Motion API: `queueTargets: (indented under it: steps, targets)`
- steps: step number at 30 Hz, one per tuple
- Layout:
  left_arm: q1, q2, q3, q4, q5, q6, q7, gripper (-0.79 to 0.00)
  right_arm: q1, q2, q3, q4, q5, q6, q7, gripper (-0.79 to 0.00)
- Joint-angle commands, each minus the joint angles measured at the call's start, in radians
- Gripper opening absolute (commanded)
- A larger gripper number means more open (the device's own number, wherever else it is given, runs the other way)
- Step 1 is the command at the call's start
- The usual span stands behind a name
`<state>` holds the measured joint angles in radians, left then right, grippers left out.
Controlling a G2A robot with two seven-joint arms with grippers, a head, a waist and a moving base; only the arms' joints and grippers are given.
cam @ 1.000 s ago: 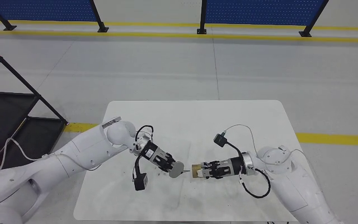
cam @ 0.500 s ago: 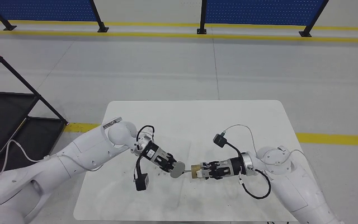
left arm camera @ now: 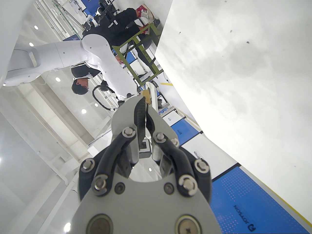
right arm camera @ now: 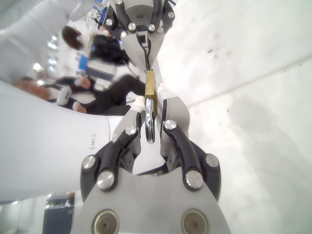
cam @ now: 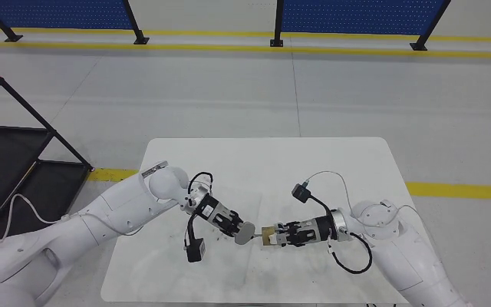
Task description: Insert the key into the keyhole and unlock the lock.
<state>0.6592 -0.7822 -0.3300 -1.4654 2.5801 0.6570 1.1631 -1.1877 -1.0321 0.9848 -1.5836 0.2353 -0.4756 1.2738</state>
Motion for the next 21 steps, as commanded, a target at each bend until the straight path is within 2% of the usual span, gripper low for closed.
queueTargets:
  steps: [1, 21]
  targets:
    - [0.002, -0.001, -0.003, 0.000, 0.000, -0.002, 0.002, -0.785, 0.000, 0.001, -0.002, 0.000, 0.003, -0.001, -0.001, -0.785]
    - [0.023, -0.014, -0.030, 0.005, 0.009, -0.009, 0.009, -0.785, 0.013, 0.002, -0.031, 0.005, 0.026, 0.005, -0.006, -0.785]
